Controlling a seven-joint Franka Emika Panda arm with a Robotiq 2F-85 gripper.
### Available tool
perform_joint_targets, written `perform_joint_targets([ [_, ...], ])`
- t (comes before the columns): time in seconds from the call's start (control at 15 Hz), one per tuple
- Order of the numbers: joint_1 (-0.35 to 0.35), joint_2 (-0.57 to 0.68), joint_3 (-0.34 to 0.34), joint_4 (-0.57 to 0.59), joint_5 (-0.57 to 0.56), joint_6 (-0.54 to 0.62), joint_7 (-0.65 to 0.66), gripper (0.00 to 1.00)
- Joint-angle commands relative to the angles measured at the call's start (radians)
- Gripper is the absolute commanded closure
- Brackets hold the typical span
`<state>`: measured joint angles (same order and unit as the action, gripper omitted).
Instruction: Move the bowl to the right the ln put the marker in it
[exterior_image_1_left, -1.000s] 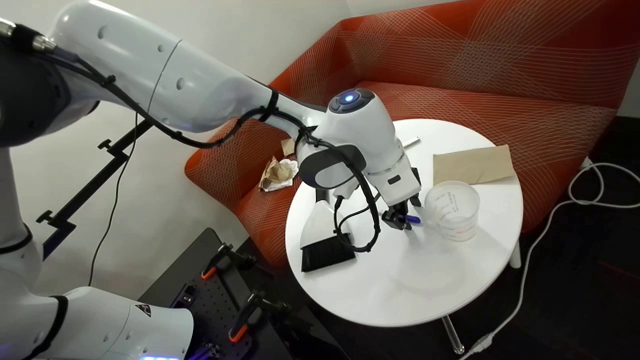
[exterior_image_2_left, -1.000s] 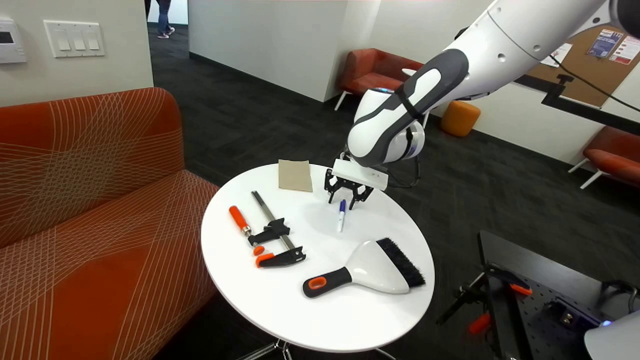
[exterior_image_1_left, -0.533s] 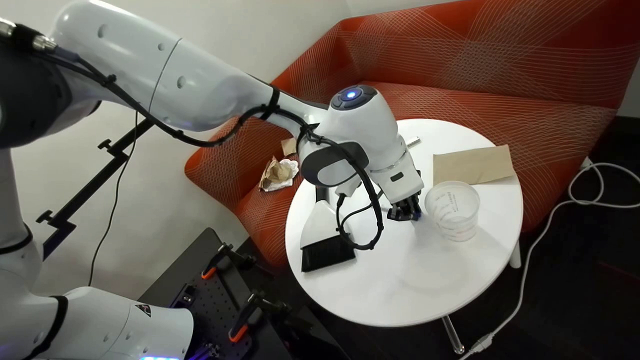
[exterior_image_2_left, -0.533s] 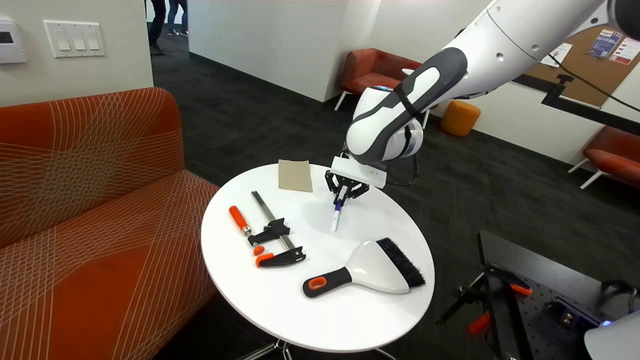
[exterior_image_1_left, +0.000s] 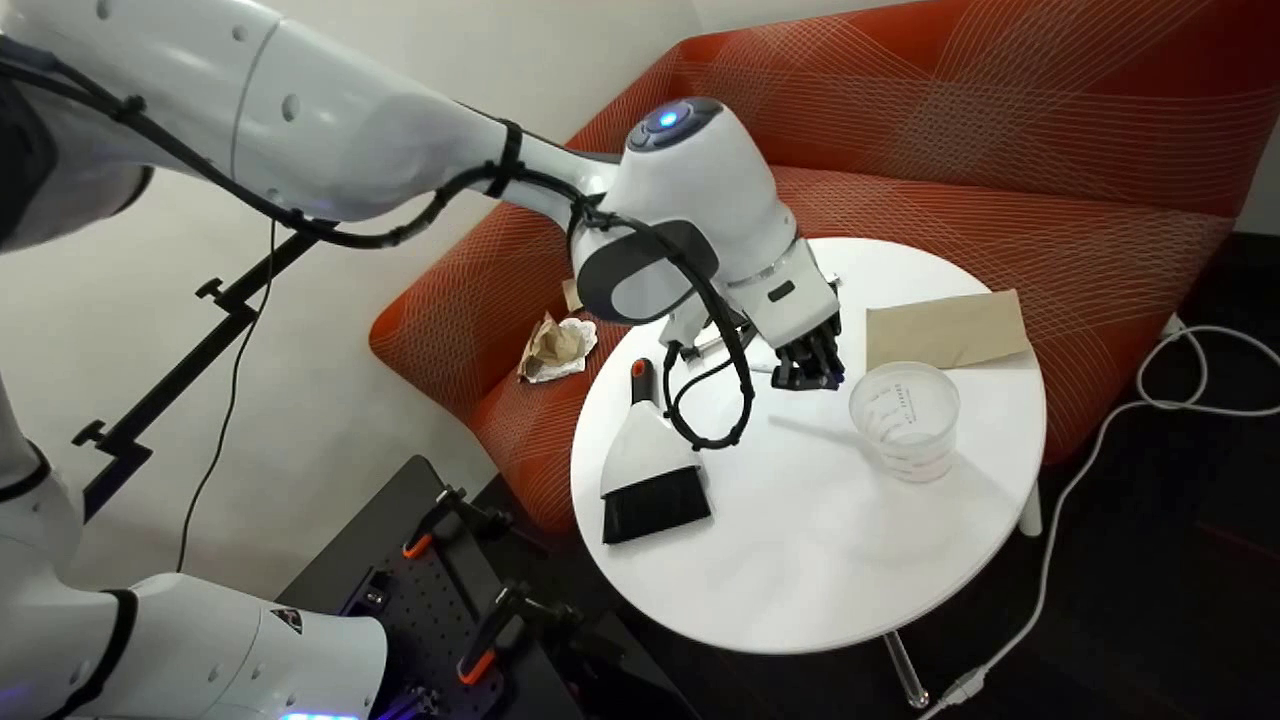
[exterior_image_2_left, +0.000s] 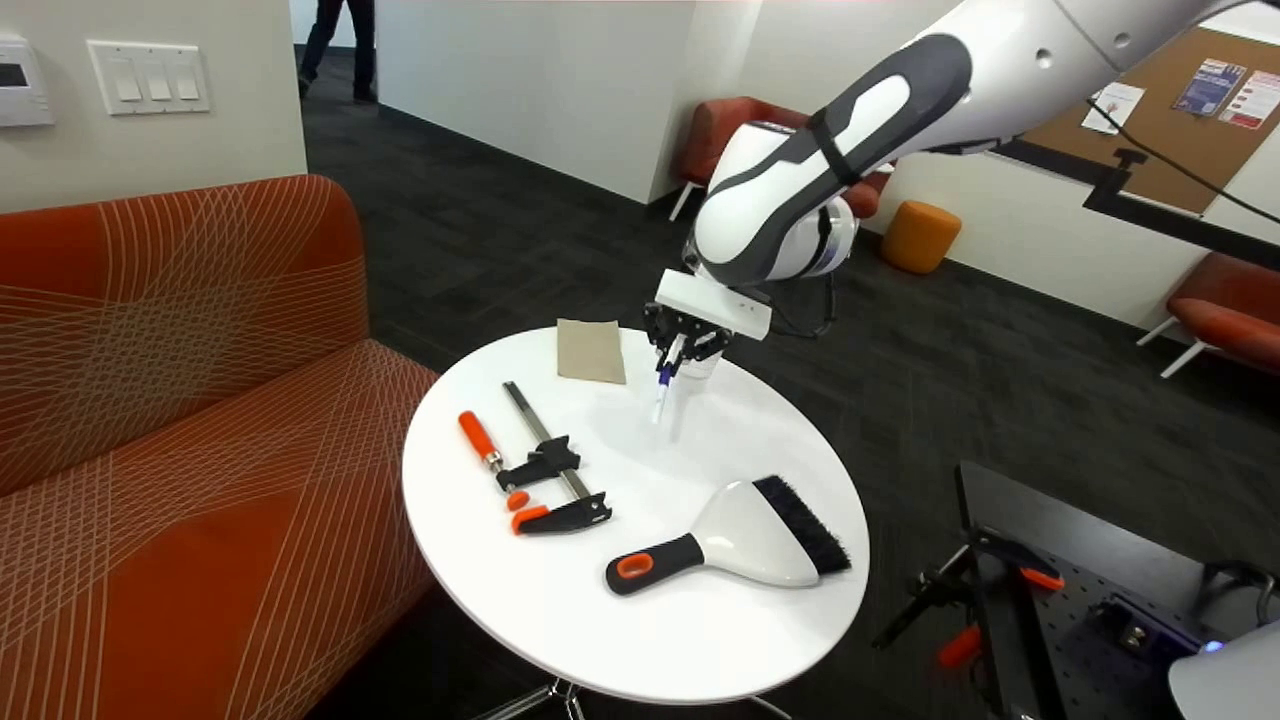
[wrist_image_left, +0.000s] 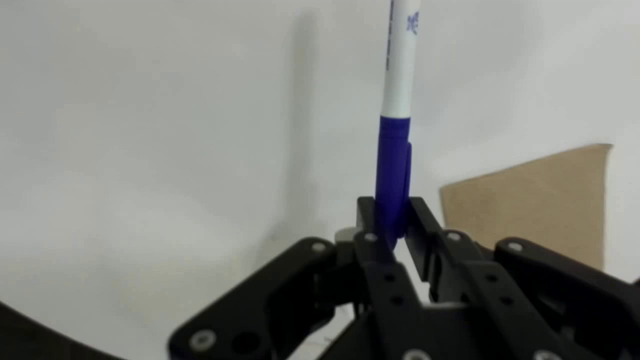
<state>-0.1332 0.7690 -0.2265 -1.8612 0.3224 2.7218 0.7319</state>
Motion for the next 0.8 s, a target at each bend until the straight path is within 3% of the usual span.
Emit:
perform_joint_targets([
  [0.0,0.054,-0.150,-0.048,-0.083,-0.030,-0.050,0.028,0.95],
  [0.47,0.195,-0.277,-0.211,-0.122,-0.265,-0.119,0.238,0.95],
  [0.73,0.233,-0.289,-0.255,-0.108,-0.411,-0.130,0.386,0.95],
])
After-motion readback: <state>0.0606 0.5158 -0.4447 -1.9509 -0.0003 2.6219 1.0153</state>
